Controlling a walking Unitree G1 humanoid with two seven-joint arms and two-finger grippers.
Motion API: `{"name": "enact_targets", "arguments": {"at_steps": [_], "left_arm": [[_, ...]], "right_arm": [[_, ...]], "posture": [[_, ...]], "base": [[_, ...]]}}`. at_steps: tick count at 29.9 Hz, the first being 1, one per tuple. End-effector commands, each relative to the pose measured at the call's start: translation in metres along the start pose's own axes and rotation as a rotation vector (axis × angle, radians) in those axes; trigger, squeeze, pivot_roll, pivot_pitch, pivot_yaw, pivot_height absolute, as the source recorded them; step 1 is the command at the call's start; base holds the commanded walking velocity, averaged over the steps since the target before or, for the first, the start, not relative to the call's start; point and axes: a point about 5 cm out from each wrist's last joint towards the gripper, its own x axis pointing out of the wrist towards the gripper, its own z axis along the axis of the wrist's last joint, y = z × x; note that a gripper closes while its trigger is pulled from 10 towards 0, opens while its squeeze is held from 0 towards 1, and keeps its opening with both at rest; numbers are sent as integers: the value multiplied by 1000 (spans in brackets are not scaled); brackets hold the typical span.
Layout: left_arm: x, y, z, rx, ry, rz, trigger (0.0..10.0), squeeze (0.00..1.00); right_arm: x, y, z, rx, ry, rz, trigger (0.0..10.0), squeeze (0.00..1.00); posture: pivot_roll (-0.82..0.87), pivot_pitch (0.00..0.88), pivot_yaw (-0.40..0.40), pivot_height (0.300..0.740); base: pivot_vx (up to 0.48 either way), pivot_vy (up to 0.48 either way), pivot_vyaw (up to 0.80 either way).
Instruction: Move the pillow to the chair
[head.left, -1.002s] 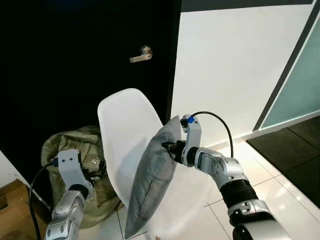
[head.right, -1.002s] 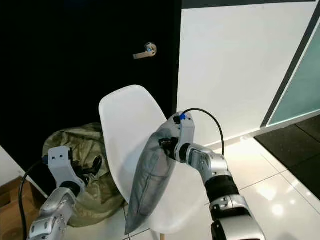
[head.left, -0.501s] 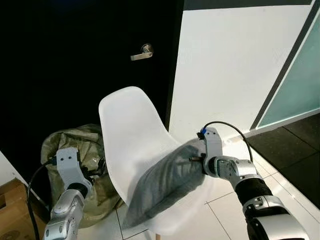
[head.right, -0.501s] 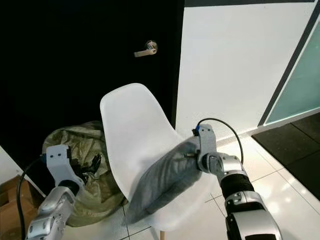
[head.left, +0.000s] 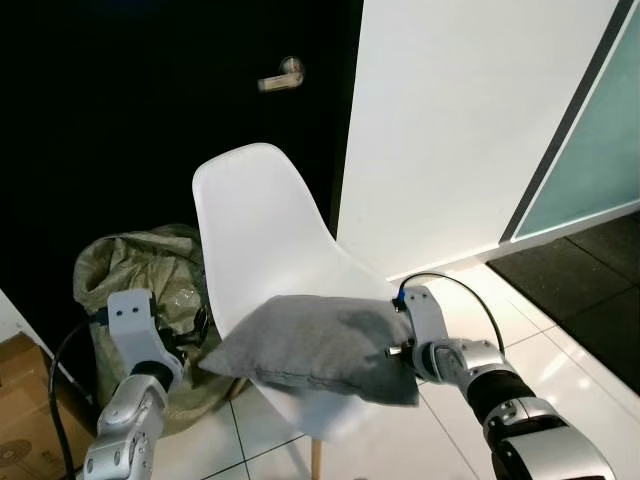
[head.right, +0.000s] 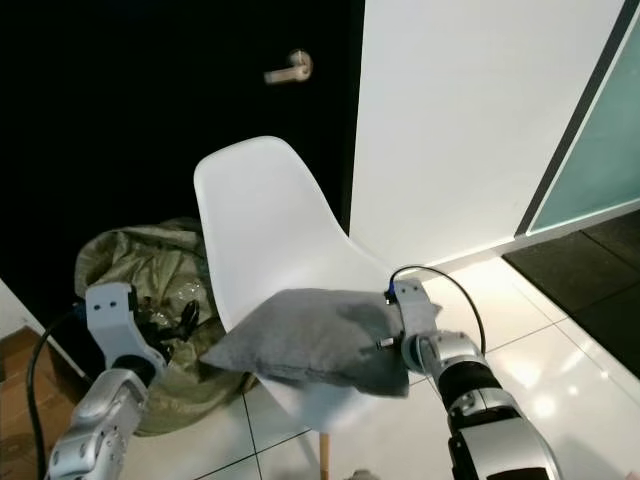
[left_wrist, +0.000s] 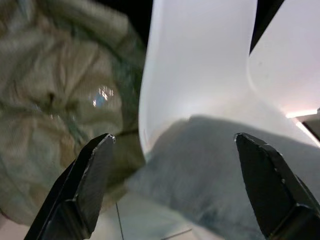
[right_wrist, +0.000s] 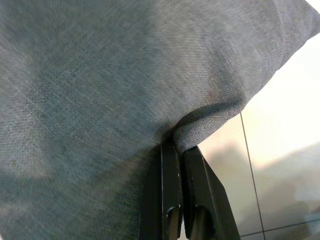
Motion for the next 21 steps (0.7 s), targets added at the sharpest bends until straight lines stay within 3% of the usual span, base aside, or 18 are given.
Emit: {"name": "enact_targets", "arguments": {"at_steps": [1,4,6,7,9,11,12,16,18,19,20,21], "left_arm": [[-3,2,-2,-20,13,13,10000,0],[-5,2,-1,-24,11,16,10000,0],[-5,2,-1,-24,11,16,10000,0],[-6,2,-1,-25,13,15,10000,0],[-6,1,-1,-26,14,13,10000,0],[-6,1,-1,-26,14,13,10000,0],[-5,-1,1,-29,13,5,10000,0],[-4,-2,3,-31,9,-1,10000,0],[-4,-2,5,-30,5,0,10000,0],[-4,-2,5,-30,5,0,10000,0],[-4,-3,6,-29,2,0,10000,0],[-4,-3,6,-29,2,0,10000,0]], "right_arm": [[0,-3,3,-40,-25,-31,10000,0],[-3,-16,8,-74,-68,-109,10000,0],[-3,-16,8,-74,-68,-109,10000,0],[-6,-27,14,-68,-103,-168,10000,0],[-9,-34,17,-60,-126,-204,10000,0],[-9,-34,17,-60,-126,-204,10000,0],[-11,-36,28,-62,-202,-224,10000,0],[-10,-24,36,-34,-267,-148,10000,0],[-8,-7,42,27,-322,-41,10000,0],[-8,-7,42,27,-322,-41,10000,0],[-7,5,46,75,-355,35,10000,0],[-7,5,46,75,-355,35,10000,0]], "posture": [[-83,93,-22,595],[-81,98,-24,580],[-81,98,-24,580],[-84,101,-22,570],[-85,101,-22,565],[-85,101,-22,565],[-85,101,-20,561],[-86,102,-20,561],[-84,99,-19,561],[-84,99,-19,561],[-79,95,-21,561],[-79,95,-21,561]], "base": [[0,0,0],[0,0,0],[0,0,0],[0,0,0],[0,0,0],[0,0,0],[0,0,0],[0,0,0],[0,0,0],[0,0,0],[0,0,0],[0,0,0]]}}
